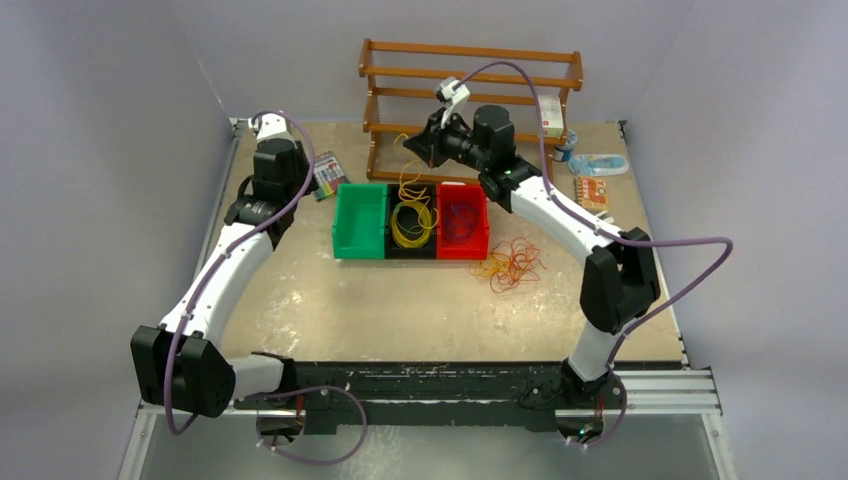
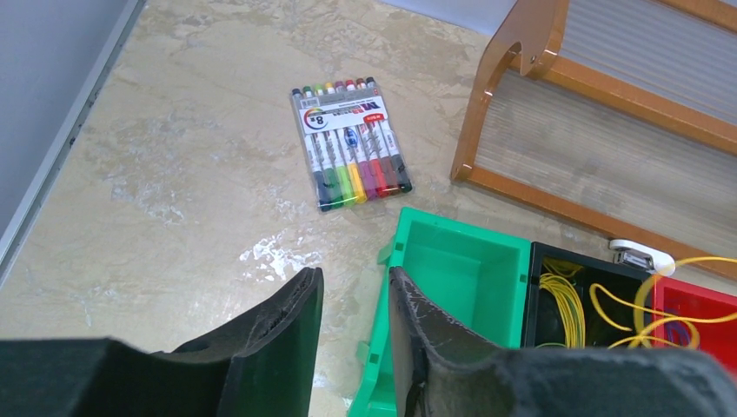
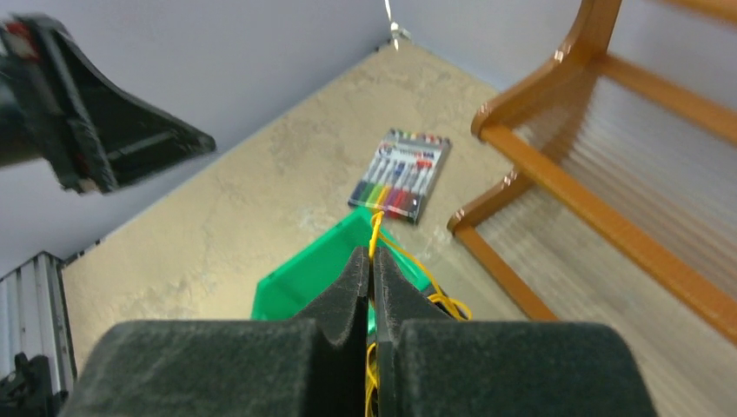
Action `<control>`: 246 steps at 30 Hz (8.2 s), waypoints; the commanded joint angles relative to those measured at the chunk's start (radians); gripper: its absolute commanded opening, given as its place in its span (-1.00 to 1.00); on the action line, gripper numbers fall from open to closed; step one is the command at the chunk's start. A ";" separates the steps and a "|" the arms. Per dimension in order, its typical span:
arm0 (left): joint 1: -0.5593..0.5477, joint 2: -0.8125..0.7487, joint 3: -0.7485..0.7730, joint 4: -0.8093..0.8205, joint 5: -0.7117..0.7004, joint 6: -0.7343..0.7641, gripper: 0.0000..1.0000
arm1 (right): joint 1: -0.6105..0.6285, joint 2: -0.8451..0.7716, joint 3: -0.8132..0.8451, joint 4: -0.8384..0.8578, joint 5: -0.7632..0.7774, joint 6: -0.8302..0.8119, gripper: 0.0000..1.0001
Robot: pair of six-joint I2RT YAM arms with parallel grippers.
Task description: Untangle the cables
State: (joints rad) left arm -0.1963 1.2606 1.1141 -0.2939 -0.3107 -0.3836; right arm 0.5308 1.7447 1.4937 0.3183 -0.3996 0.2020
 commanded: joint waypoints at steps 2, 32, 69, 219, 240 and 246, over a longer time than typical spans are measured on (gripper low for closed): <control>0.012 -0.005 -0.014 0.039 -0.013 -0.018 -0.30 | 0.002 0.018 -0.025 0.047 -0.043 0.007 -1.00; 0.018 -0.002 -0.025 0.058 0.034 -0.031 -0.21 | 0.106 0.236 0.022 -0.255 0.224 -0.154 -1.00; 0.018 0.005 -0.027 0.064 0.053 -0.037 -0.20 | 0.140 0.275 0.106 -0.385 0.334 -0.201 -0.71; -0.628 0.524 0.097 1.277 0.604 -0.047 -0.07 | -0.164 -0.855 -0.538 -0.118 0.732 0.277 -1.00; -0.720 0.698 0.225 1.283 0.641 0.037 -0.07 | -0.164 -0.843 -0.455 -0.152 0.555 0.300 -1.00; -0.741 0.720 0.227 1.257 0.622 0.063 -0.07 | -0.164 -0.838 -0.418 -0.171 0.529 0.301 -1.00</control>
State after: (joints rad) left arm -0.9257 1.9755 1.2999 0.9436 0.3107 -0.3592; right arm 0.3717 0.9104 1.0042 0.1192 0.1642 0.5007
